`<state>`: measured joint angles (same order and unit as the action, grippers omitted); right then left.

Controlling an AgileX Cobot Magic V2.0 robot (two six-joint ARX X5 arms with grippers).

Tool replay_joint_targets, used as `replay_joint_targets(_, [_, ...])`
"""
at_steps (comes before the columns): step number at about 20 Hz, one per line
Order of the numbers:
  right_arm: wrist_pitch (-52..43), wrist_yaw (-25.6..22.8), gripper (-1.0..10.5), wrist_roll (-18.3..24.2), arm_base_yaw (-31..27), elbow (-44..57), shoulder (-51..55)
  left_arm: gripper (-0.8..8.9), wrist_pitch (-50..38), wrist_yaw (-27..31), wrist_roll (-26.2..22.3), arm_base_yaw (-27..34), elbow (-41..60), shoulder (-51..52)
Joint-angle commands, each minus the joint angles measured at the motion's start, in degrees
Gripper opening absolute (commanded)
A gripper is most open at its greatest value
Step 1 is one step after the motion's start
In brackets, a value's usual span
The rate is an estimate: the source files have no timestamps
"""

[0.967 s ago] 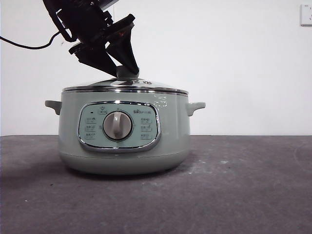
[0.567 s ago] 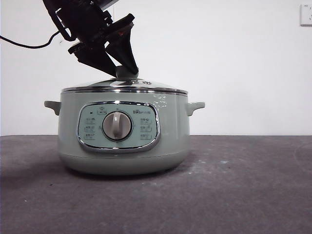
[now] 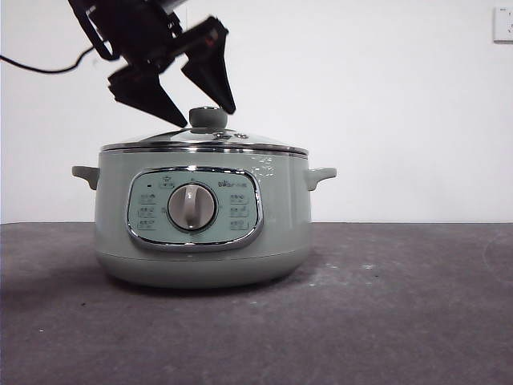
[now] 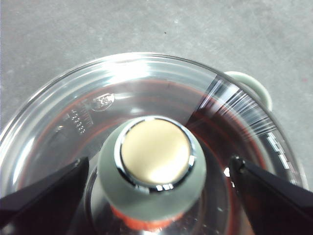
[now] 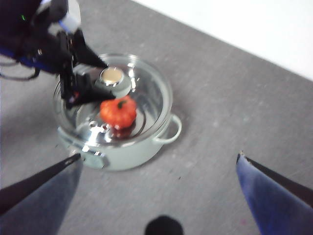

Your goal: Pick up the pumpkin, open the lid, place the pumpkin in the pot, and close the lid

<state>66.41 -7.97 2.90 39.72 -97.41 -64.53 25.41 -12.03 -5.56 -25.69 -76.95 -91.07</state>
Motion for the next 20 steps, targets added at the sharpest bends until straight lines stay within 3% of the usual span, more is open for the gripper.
replay_joint_targets(1, [1.03,4.39,6.9,-1.11,0.00,0.22,-0.07,4.85,1.22,-0.07,-0.42,-0.22,-0.42,2.67])
replay_joint_targets(4, [2.12,9.73,6.9,-1.62,0.00,0.22,-0.07,4.85,5.03,-0.11,-0.42,-0.22,-0.42,6.38])
replay_joint_targets(8, [5.64,15.58,6.9,-1.99,0.04,0.22,-0.24,4.66,16.39,-0.66,-0.42,-0.24,-0.42,14.67])
replay_joint_targets(13, [11.54,21.97,6.7,-1.92,0.07,0.22,-0.37,4.49,29.03,-9.03,-0.44,-0.22,-0.42,24.87])
replay_joint_targets(15, [12.09,23.17,4.9,-1.95,0.07,0.22,-0.37,2.50,31.80,-11.26,-0.44,-0.24,-0.42,27.78])
replay_joint_targets(17, [12.09,23.19,1.8,-1.90,0.07,0.22,-0.37,-0.08,33.86,-12.50,-0.46,-0.24,-0.42,29.77])
replay_joint_targets(18, [12.09,23.21,0.0,-1.60,0.07,0.22,-0.37,-0.08,34.67,-12.44,-0.50,-0.24,-0.42,30.47])
replay_joint_targets(20, [12.09,23.17,-0.1,-0.42,0.07,0.22,-0.37,-0.08,35.56,-12.44,-0.50,-0.24,-0.42,30.93])
